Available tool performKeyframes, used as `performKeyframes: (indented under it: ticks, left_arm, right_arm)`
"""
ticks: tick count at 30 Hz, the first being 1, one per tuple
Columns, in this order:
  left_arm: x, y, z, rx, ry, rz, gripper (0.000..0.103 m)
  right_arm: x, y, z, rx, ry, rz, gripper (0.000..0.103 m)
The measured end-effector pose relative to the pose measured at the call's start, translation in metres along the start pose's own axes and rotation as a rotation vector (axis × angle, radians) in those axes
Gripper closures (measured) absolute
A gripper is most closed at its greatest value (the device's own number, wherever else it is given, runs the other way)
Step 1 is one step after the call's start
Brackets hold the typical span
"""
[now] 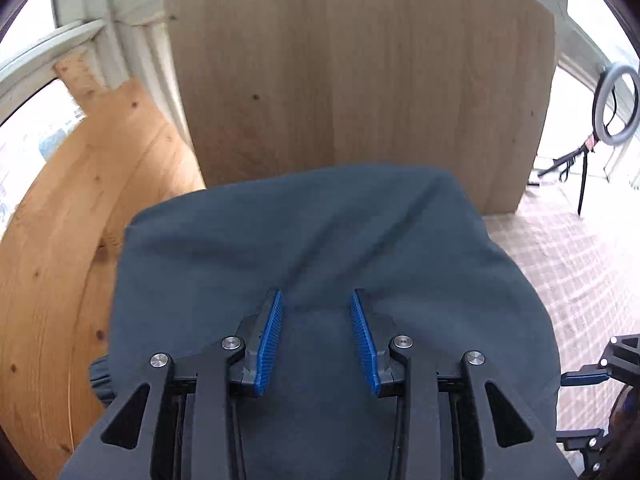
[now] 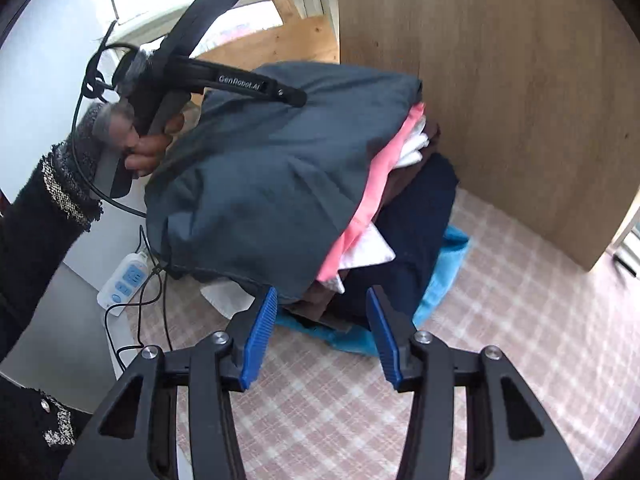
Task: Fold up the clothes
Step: 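Lay the trousers on top of the clothes stack and open both tools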
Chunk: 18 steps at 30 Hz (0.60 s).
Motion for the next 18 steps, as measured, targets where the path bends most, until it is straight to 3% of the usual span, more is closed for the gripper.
performKeyframes:
  ticks: [2,6,12,14,16,18]
  left_arm:
    - [-0.002,0.030,-0.019,0.035,0.045,0.075,0.065]
    - [-0.014,0.065,-0.051,0.058,0.136,0.143,0.064]
    - [0.000,0.031,-0.068,0.032,0.140,0.089,0.064]
    - [0.007,-0.005,-0.078,0.070,0.128,0.030,0.064]
    - [0.013,-0.042,-0.087,0.108,0.117,-0.030,0.062]
    - [0.016,-0.064,-0.099,0.147,0.128,-0.087,0.059]
  right_arm:
    - [0.009,0.017,-0.006,-0.065,0.076,0.033,0.057]
    - [0.074,0.015,-0.002,-0.054,0.030,0.190,0.050]
    - [0.133,-0.093,0.023,-0.085,-0.082,0.059,0.046]
    - [0.152,-0.128,0.031,-0.096,-0.119,0.015,0.046]
    - [0.151,-0.162,0.041,-0.187,-0.098,-0.080,0.046]
    - [0.151,-0.179,0.043,-0.236,-0.066,-0.099,0.046]
Point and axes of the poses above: each gripper's, at about its wrist camera, not at the fingertips, and y roughly against the way its jaws point, z to its right, x to its top, the point moved 5 cm from there along -y, roughly the way its jaws point, and after that the axes turned 3 degrees about z, right-handed, at the moved point
